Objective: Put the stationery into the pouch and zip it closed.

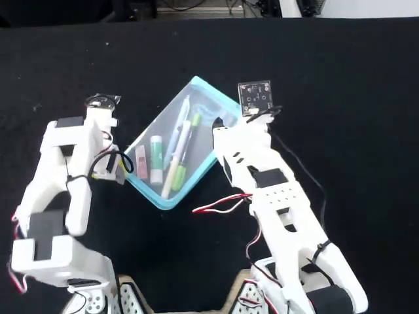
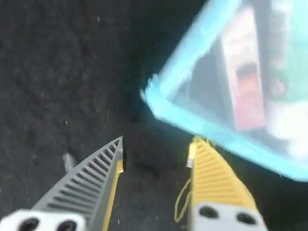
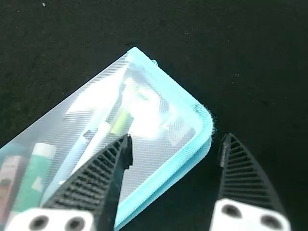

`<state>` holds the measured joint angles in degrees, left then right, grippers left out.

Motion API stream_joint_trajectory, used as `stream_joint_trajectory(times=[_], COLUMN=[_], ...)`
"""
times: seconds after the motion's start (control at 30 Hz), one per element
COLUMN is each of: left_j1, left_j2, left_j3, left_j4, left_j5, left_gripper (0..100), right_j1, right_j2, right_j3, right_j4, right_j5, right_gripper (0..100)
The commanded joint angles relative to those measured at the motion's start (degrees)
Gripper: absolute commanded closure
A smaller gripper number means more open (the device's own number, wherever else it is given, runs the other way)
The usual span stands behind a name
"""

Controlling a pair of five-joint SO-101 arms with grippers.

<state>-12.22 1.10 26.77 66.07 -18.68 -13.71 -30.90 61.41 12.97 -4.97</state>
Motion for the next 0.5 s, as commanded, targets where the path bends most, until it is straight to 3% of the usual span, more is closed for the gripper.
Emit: stream_joint_trajectory(times=[0.0,0.17,0.27,0.47], left_j1=[-0.22,0.13,2.33,6.46], left_j2=[3.69,6.95,9.67,16.26], left_j3=[-6.29,-13.85,-17.01,-18.07], left_j4=[-3.43,-4.04,-8.97,-21.19], left_j5=[0.53,9.32,14.68,16.00], left_gripper=[80,80,80,80], right_j1=[0.70,0.70,0.62,0.44], right_j2=[0.22,0.22,0.22,0.31], right_j3=[-0.92,-0.66,-0.48,0.22], right_j4=[-1.41,-1.41,-1.05,-1.41], right_j5=[0.00,0.00,0.00,0.00], right_gripper=[70.9,70.9,70.9,70.9])
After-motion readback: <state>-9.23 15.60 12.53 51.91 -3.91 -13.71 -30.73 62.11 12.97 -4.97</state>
